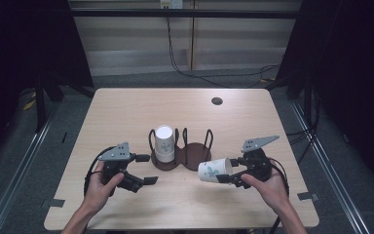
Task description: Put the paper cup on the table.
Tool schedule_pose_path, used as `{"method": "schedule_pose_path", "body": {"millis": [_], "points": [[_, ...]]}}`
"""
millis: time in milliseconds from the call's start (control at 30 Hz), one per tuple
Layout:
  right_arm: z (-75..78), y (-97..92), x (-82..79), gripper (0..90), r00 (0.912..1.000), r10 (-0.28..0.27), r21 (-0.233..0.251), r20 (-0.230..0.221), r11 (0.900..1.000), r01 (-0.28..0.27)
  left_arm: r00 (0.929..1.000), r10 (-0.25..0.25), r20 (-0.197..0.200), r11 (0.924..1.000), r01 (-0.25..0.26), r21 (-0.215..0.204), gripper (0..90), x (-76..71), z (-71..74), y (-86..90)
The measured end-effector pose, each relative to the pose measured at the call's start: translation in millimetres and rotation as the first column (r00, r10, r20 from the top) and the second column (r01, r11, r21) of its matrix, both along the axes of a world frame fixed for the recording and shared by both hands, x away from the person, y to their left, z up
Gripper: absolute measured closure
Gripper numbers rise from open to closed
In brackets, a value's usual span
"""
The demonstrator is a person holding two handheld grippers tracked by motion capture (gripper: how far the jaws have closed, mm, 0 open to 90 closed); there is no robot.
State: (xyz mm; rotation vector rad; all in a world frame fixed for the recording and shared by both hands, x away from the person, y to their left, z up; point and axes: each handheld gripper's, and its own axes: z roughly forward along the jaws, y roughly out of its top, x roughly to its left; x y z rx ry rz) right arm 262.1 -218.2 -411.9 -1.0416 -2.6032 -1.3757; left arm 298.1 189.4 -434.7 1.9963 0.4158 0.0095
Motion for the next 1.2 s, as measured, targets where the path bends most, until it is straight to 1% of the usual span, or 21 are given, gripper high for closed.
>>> {"method": "schedule_pose_path", "body": {"millis": [100, 167, 267, 333, 400, 500, 533, 567, 600, 633, 667, 733, 767, 800, 833, 867, 900, 967, 1033, 1133, 1200], "points": [[0.6, -4.8, -0.5, 30.4, 0.9999, -0.012, -0.018, -0.001, 0.9998, 0.012, 0.9999, 0.014, 0.000, 0.9999, -0.014, -0.002, 15.8, 0.4, 0.7, 3.4], [2.8, -8.9, -0.7, 30.4, 0.9996, -0.022, -0.033, 0.018, 0.9992, 0.022, 0.9999, 0.017, -0.003, 0.9999, -0.017, -0.002, 15.8, 0.1, 0.5, 5.3], [7.1, -16.5, 1.4, 30.4, 0.9986, -0.049, -0.045, 0.022, 0.9977, 0.050, 0.9997, 0.026, -0.003, 0.9997, -0.026, 0.001, 15.9, -1.7, -0.7, 6.4], [9.9, -20.5, 3.6, 30.4, 0.9977, -0.066, -0.066, 0.015, 0.9956, 0.067, 0.9999, 0.012, 0.002, 0.9998, -0.012, 0.015, 15.9, -3.9, -0.9, 7.2], [11.2, -23.8, 6.6, 30.4, 0.9970, -0.077, -0.078, 0.010, 0.9939, 0.078, 0.9999, 0.011, 0.003, 0.9999, -0.011, 0.011, 15.9, -5.0, -0.2, 8.1], [10.9, -25.7, 11.0, 30.5, 0.9959, -0.091, -0.105, 0.003, 0.9903, 0.091, 1.0000, 0.003, 0.006, 0.9997, -0.003, 0.025, 15.9, -7.0, 0.7, 11.9], [11.0, -25.7, 12.2, 30.4, 0.9951, -0.099, -0.116, 0.003, 0.9884, 0.099, 0.9999, 0.002, 0.014, 0.9993, -0.002, 0.037, 15.9, -7.3, 0.6, 13.5], [11.8, -25.9, 13.9, 30.4, 0.9948, -0.101, -0.126, 0.007, 0.9869, 0.101, 0.9999, -0.001, 0.013, 0.9981, 0.001, 0.061, 15.9, -7.6, 0.6, 14.9], [13.8, -26.2, 16.4, 30.5, 0.9944, -0.105, -0.143, 0.015, 0.9840, 0.106, 0.9997, -0.006, 0.025, 0.9964, 0.004, 0.084, 16.0, -7.7, 1.0, 17.2], [16.1, -26.9, 19.1, 30.4, 0.9928, -0.117, -0.159, 0.025, 0.9800, 0.119, 0.9995, 0.000, 0.031, 0.9965, -0.002, 0.084, 16.0, -8.3, 1.4, 20.2], [17.7, -27.9, 22.1, 30.4, 0.9918, -0.125, -0.158, 0.027, 0.9791, 0.128, 0.9996, 0.009, 0.028, 0.9976, -0.011, 0.068, 15.9, -8.6, 1.3, 23.1], [19.0, -28.7, 28.1, 30.4, 0.9910, -0.132, -0.169, 0.022, 0.9766, 0.134, 0.9994, 0.021, 0.029, 0.9981, -0.022, 0.058, 15.9, -9.3, 0.3, 27.2], [19.2, -28.5, 31.3, 30.4, 0.9906, -0.136, -0.186, 0.019, 0.9729, 0.137, 0.9992, 0.025, 0.031, 0.9983, -0.026, 0.053, 15.9, -9.5, -1.0, 28.3], [18.7, -28.3, 35.0, 30.4, 0.9907, -0.136, -0.195, 0.009, 0.9715, 0.135, 0.9994, 0.023, 0.024, 0.9983, -0.025, 0.053, 15.9, -9.4, -2.3, 29.0], [18.3, -27.7, 38.7, 30.4, 0.9898, -0.142, -0.207, 0.005, 0.9682, 0.140, 0.9994, 0.026, 0.023, 0.9978, -0.027, 0.060, 15.9, -9.4, -3.2, 29.6], [18.1, -27.3, 42.3, 30.4, 0.9881, -0.154, -0.219, 0.005, 0.9640, 0.151, 0.9992, 0.033, 0.023, 0.9979, -0.034, 0.054, 15.9, -9.8, -4.5, 30.0], [17.3, -27.3, 46.0, 30.4, 0.9873, -0.159, -0.216, -0.008, 0.9642, 0.153, 0.9991, 0.037, 0.019, 0.9978, -0.038, 0.055, 15.9, -10.3, -5.1, 30.6], [16.1, -26.8, 52.4, 30.4, 0.9858, -0.168, -0.236, -0.009, 0.9583, 0.161, 0.9989, 0.040, 0.026, 0.9969, -0.042, 0.067, 15.9, -11.0, -4.9, 31.4], [15.5, -26.5, 57.2, 30.3, 0.9844, -0.174, -0.247, -0.026, 0.9554, 0.162, 0.9981, 0.053, 0.030, 0.9968, -0.055, 0.059, 15.9, -11.5, -4.3, 32.6], [17.5, -26.3, 63.1, 30.3, 0.9813, -0.189, -0.282, -0.037, 0.9441, 0.171, 0.9974, 0.064, 0.034, 0.9963, -0.066, 0.054, 15.9, -11.3, -3.6, 34.1], [19.9, -27.1, 67.9, 30.1, 0.9792, -0.199, -0.290, -0.040, 0.9403, 0.179, 0.9970, 0.071, 0.030, 0.9961, -0.072, 0.051, 16.0, -11.8, -4.3, 34.5]]}}
